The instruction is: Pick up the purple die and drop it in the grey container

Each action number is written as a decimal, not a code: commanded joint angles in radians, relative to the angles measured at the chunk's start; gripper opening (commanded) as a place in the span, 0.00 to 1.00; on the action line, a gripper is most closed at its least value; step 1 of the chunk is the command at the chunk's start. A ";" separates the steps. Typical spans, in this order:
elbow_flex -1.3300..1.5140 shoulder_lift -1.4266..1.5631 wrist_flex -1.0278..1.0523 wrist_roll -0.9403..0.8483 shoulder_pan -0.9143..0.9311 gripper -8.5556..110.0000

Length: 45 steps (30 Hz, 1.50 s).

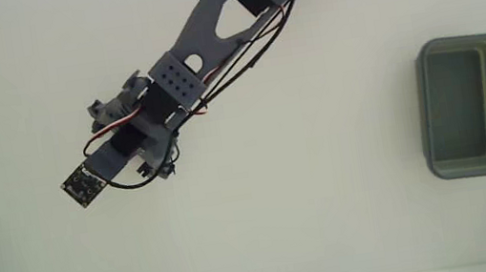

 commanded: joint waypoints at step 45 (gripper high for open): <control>0.001 0.055 -0.006 0.005 0.020 0.82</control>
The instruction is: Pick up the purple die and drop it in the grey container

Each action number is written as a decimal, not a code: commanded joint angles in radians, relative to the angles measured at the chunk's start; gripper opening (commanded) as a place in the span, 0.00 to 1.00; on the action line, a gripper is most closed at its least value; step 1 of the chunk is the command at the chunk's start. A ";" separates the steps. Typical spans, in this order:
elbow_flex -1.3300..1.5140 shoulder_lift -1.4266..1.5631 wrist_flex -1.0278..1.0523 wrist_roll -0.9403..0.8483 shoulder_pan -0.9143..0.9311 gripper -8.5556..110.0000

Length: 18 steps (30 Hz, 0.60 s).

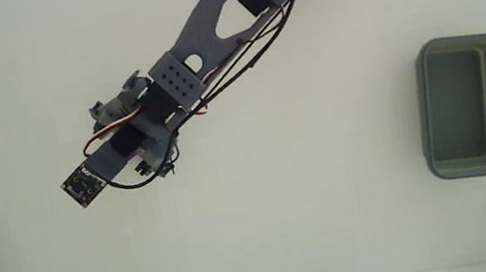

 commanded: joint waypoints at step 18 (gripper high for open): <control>0.001 0.055 -0.006 0.005 0.020 0.78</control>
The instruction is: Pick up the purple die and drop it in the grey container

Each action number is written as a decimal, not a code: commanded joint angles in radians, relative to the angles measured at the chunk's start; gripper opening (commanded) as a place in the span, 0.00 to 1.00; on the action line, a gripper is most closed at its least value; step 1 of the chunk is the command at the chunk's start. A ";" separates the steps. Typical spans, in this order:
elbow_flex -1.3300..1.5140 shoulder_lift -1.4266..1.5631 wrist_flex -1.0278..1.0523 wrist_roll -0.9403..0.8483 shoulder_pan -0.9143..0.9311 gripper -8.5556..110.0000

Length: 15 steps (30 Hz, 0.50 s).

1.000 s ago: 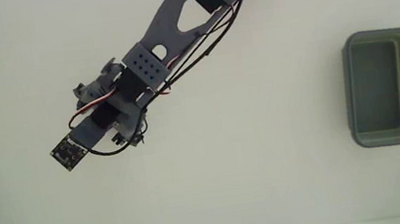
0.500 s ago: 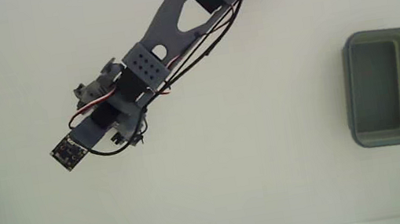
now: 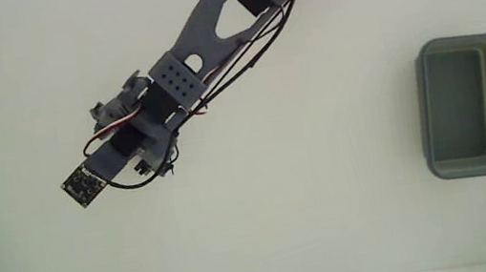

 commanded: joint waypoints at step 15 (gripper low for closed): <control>0.001 0.055 -0.006 0.005 0.020 0.75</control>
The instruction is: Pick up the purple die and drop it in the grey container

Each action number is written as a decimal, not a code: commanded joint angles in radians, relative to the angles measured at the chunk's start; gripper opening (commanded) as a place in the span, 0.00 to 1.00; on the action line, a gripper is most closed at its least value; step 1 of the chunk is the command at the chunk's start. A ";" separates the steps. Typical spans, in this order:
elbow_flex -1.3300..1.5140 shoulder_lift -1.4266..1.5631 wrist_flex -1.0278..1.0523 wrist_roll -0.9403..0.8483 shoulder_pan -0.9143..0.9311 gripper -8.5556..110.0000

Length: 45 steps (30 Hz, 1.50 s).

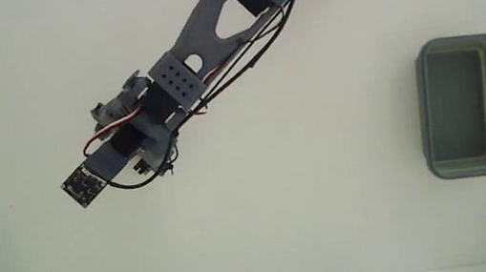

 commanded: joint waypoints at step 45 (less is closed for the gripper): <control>0.001 0.055 -0.006 0.005 0.020 0.65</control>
